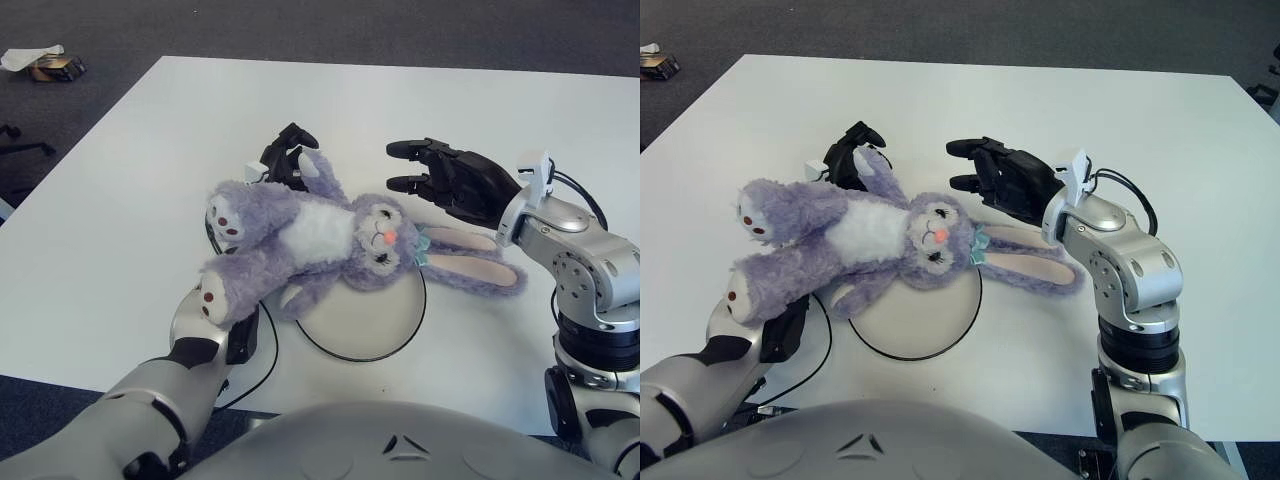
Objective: Put the doll into the plate.
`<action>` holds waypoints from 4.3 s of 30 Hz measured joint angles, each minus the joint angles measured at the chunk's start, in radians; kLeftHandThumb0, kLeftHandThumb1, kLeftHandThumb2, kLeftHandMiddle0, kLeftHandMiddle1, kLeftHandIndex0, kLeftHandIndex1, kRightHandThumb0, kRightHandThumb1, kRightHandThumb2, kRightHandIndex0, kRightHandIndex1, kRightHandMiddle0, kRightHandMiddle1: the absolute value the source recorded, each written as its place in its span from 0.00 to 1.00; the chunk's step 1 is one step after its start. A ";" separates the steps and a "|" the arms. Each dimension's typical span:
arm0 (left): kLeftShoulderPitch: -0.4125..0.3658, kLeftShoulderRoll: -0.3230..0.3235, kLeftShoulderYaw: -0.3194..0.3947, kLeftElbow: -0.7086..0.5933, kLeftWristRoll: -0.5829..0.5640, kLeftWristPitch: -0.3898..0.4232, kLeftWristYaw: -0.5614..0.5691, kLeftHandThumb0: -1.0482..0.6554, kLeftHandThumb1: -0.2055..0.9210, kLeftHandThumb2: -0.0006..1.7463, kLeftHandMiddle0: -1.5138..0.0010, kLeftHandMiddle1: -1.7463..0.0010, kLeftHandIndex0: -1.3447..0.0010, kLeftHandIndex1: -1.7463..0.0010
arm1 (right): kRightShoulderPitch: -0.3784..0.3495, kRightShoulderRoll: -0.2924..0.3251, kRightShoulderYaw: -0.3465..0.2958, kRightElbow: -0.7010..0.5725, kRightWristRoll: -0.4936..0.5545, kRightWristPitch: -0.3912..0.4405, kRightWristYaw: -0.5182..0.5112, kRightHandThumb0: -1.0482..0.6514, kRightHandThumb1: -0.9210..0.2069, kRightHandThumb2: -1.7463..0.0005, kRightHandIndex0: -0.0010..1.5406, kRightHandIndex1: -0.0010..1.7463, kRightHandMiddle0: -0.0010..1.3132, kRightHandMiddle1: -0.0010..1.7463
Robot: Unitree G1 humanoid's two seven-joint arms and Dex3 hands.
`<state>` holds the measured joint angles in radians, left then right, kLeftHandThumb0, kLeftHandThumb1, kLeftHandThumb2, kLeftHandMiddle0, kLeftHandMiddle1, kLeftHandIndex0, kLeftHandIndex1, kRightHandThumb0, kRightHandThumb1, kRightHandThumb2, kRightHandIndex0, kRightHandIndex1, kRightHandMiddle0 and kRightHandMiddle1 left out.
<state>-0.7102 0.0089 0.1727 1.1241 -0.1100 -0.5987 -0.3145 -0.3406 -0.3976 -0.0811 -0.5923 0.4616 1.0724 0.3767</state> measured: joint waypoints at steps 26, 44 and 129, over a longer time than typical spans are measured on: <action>0.002 0.000 -0.005 -0.001 0.006 -0.019 0.000 0.61 0.48 0.75 0.68 0.00 0.65 0.00 | -0.047 -0.009 -0.095 0.072 0.012 -0.057 -0.067 0.09 0.00 0.48 0.08 0.41 0.00 0.47; 0.025 0.133 -0.251 -0.061 0.560 -0.311 0.609 0.61 0.57 0.68 0.64 0.01 0.80 0.00 | -0.048 -0.025 -0.197 0.167 -0.026 -0.190 -0.112 0.11 0.00 0.45 0.11 0.43 0.00 0.57; -0.011 0.161 0.000 -0.105 -0.073 0.363 0.026 0.61 0.21 0.95 0.43 0.00 0.57 0.01 | 0.126 0.156 -0.205 0.969 -0.329 -1.267 -0.351 0.39 0.21 0.52 0.39 0.85 0.26 1.00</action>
<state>-0.7212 0.1700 0.1723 1.0194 -0.1833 -0.2358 -0.2882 -0.2141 -0.2420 -0.2859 0.3762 0.1321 -0.1949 0.0259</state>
